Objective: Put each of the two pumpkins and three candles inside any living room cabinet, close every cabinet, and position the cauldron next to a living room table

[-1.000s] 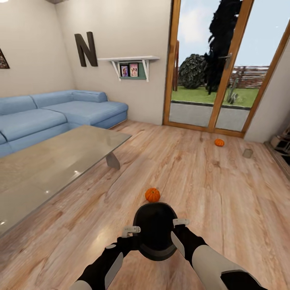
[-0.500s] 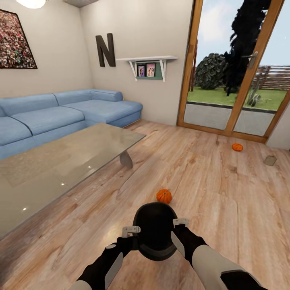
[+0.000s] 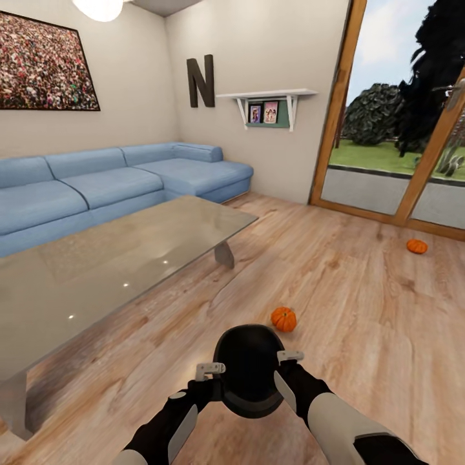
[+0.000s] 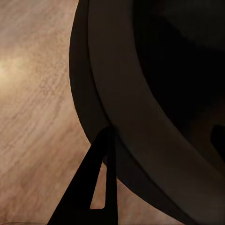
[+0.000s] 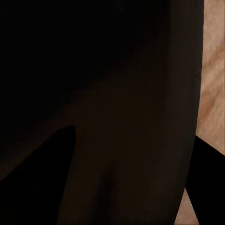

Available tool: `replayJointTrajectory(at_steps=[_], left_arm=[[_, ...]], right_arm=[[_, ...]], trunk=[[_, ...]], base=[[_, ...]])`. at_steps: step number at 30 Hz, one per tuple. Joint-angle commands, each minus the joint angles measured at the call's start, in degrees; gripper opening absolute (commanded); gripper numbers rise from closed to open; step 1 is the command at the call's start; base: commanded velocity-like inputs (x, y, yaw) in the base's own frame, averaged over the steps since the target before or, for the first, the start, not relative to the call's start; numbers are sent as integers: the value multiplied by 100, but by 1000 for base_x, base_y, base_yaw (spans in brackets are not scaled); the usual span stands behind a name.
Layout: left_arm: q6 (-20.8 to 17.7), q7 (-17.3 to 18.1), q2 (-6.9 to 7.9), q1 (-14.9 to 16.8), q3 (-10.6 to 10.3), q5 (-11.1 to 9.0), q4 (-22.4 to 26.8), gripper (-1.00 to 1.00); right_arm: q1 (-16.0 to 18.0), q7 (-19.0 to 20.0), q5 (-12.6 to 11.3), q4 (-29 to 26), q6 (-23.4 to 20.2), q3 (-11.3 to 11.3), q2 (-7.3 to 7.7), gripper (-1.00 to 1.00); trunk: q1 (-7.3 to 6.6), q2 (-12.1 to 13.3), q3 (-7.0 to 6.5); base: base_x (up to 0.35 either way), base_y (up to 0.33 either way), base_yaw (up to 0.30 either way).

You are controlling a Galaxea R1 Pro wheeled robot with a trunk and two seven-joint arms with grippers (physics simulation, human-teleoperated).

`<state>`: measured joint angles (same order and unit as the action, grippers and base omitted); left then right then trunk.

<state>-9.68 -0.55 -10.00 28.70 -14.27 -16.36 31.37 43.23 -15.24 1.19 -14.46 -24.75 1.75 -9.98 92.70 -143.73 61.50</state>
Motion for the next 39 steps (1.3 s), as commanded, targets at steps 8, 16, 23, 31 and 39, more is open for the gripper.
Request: replayJointTrajectory(at_steps=[8,16,23,31,39], left_arm=[[-29,-77,0,4,66,37,-8,-100],[-29,-77,0,4,65,37,-8,-100],[-32,-77,0,4,64,37,-8,-100],[-34,-76,0,4,64,37,-8,-100],[-34,-69,0,4,64,37,-8,-100]], right_arm=[[3,108,-93,-185,118,-17,-2,-100],[6,104,-93,-151,119,-17,-2,-100],[6,101,-93,-145,119,-16,-2,-100],[4,101,-93,-145,119,-11,-2,-100],[3,106,-93,-145,113,-8,-2,-100]], trunk=[[-2,-3,5],[-2,-3,5],[-2,-3,5],[-2,-3,5],[-2,-3,5]], base=[[0,0,256],[0,0,258],[0,0,258],[0,0,262],[0,0,273]])
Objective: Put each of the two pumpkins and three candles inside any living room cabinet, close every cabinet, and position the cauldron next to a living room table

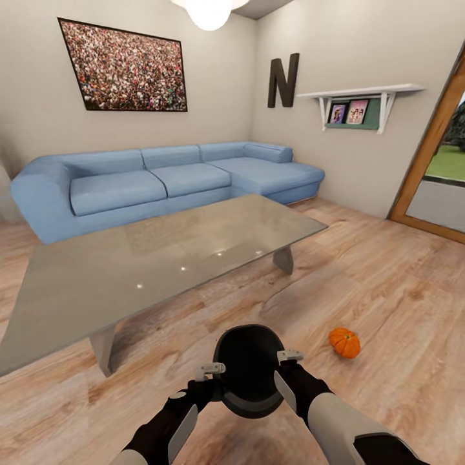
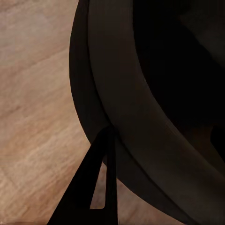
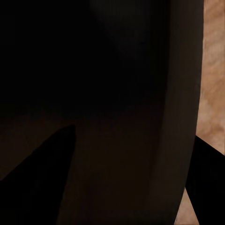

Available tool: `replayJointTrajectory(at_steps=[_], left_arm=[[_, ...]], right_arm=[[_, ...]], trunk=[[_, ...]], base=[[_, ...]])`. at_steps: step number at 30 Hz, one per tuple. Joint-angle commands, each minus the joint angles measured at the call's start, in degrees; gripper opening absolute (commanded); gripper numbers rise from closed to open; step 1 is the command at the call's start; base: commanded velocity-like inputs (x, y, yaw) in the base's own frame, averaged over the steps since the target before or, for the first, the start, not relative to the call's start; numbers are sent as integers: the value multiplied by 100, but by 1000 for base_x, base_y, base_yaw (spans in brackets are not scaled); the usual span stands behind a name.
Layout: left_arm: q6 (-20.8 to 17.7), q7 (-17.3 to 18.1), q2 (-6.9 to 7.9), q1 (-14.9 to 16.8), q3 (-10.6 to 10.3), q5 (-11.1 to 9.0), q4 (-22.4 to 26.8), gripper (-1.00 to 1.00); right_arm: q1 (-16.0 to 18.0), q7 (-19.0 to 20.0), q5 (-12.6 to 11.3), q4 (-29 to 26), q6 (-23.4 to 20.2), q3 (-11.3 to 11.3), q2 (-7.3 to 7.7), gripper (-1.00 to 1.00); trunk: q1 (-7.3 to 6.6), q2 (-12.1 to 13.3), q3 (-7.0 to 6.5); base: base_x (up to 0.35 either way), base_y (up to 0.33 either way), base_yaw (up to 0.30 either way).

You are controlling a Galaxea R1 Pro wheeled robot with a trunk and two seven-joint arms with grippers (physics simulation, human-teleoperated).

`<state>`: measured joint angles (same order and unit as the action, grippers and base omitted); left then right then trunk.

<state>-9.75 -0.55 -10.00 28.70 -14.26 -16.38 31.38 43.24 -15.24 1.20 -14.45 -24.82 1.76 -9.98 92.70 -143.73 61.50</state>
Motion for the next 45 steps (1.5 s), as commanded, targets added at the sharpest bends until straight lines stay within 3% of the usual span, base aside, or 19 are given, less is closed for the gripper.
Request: replayJointTrajectory(at_steps=[1,45], left_arm=[[-27,-70,0,4,63,38,-9,-100],[-27,-68,0,4,63,38,-9,-100]], right_arm=[[3,106,-93,-145,122,-9,-2,-100],[4,109,-93,-145,120,-9,-2,-100]], trunk=[[-2,-3,5],[-2,-3,5]], base=[[0,0,274],[0,0,267]])
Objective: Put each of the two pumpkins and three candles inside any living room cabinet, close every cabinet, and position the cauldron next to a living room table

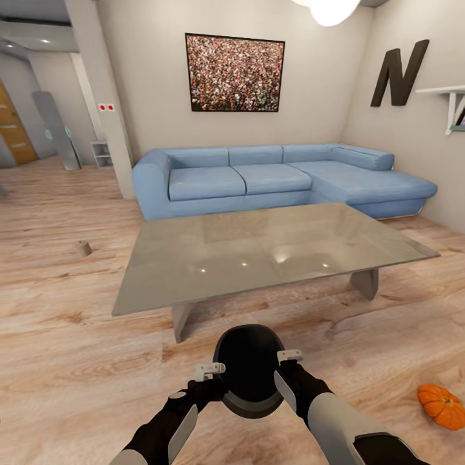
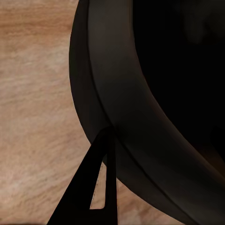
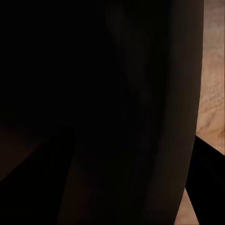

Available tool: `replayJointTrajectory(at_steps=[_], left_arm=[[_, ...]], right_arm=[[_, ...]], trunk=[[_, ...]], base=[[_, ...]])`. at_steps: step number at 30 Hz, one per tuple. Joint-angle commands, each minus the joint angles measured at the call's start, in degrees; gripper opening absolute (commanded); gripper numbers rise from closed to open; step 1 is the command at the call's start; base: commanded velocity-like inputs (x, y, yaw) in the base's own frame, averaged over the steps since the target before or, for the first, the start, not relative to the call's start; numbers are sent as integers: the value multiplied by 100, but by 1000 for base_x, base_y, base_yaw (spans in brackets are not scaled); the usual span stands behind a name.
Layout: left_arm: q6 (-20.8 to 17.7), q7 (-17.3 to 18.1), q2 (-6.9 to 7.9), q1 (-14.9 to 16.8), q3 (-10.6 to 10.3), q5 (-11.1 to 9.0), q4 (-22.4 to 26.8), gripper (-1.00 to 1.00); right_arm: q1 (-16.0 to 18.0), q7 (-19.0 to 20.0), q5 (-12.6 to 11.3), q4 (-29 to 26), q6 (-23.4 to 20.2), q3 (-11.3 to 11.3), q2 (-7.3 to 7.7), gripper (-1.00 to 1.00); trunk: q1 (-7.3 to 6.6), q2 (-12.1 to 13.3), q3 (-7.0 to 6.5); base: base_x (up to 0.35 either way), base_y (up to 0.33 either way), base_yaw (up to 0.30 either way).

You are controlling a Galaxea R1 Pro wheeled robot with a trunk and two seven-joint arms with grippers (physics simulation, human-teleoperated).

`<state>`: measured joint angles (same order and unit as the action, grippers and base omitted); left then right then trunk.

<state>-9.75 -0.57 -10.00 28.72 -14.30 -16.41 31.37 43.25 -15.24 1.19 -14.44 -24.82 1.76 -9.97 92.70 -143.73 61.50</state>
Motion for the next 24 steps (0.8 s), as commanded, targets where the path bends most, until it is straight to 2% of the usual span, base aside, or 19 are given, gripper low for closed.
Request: replayJointTrajectory(at_steps=[1,11,24], left_arm=[[-27,-66,0,2,67,41,-8,-100],[-27,-66,0,2,67,41,-8,-100],[-36,-66,0,2,72,41,-8,-100]], right_arm=[[4,109,-93,-147,119,-9,-2,-100],[1,109,-93,-147,118,-17,-2,-100],[1,109,-93,-147,124,-18,-2,-100]], trunk=[[-2,-3,5],[-2,-3,5],[-2,-3,5]], base=[[0,0,66],[3,0,12],[100,0,0]])
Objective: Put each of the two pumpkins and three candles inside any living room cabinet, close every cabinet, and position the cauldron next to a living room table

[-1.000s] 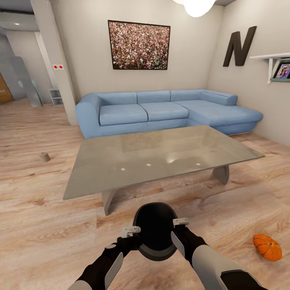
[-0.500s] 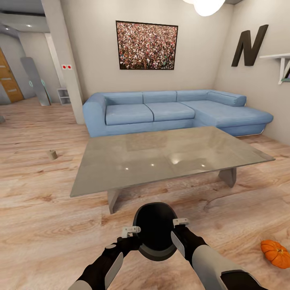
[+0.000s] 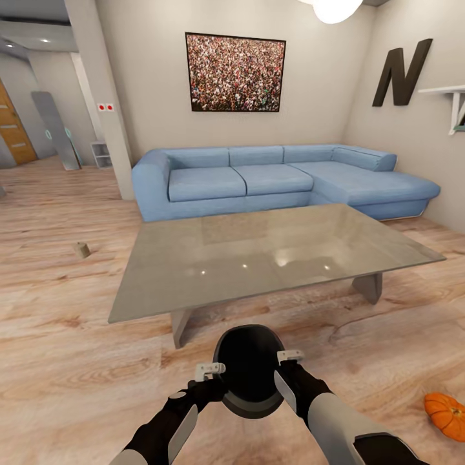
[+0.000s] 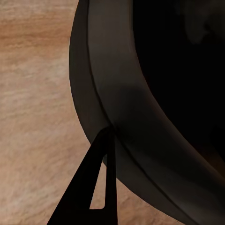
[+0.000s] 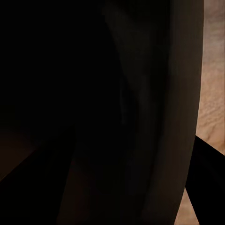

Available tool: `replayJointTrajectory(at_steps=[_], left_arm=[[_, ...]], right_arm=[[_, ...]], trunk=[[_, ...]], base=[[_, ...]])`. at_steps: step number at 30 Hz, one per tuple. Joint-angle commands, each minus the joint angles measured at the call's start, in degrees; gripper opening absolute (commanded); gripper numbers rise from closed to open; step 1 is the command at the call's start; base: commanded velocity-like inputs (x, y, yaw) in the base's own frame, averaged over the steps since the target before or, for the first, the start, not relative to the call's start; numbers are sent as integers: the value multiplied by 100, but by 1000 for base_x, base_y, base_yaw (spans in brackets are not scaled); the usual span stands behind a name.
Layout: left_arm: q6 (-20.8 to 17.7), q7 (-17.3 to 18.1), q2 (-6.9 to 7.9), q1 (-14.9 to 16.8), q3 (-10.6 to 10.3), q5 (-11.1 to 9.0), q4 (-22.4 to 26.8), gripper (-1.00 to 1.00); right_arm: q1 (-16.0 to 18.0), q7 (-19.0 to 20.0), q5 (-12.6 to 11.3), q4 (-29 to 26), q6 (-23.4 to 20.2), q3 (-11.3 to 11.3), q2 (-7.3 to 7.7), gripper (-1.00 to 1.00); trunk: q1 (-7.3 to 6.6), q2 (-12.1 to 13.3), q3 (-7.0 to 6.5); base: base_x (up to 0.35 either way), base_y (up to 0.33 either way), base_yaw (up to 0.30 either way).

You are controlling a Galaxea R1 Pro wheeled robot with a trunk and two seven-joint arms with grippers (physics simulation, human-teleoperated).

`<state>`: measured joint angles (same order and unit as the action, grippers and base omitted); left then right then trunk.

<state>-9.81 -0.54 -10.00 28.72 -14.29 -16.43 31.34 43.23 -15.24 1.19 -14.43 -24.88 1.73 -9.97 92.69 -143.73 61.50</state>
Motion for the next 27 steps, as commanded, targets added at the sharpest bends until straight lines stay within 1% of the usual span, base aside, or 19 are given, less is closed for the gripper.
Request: replayJointTrajectory(at_steps=[1,5,8,11,27], left_arm=[[-29,-69,0,2,72,39,-5,-100],[-29,-69,0,2,70,31,-5,-100],[-29,-69,0,2,67,-64,-5,-100],[-29,-69,0,2,66,-95,-5,-100],[-29,-69,0,2,71,-106,-5,-100]], right_arm=[[2,109,-92,-148,131,-15,-2,-100],[3,109,-92,-148,132,-15,-2,-100],[2,109,-92,-148,132,-15,-2,-100],[3,109,-92,-148,132,-15,-2,-100],[4,109,-92,-148,132,-15,-2,-100]], trunk=[[-1,-3,5],[-1,-3,5],[-1,-3,5],[-1,-3,5],[-1,-3,5]], base=[[119,0,0],[119,0,0],[120,0,0],[120,0,0],[111,0,0]])
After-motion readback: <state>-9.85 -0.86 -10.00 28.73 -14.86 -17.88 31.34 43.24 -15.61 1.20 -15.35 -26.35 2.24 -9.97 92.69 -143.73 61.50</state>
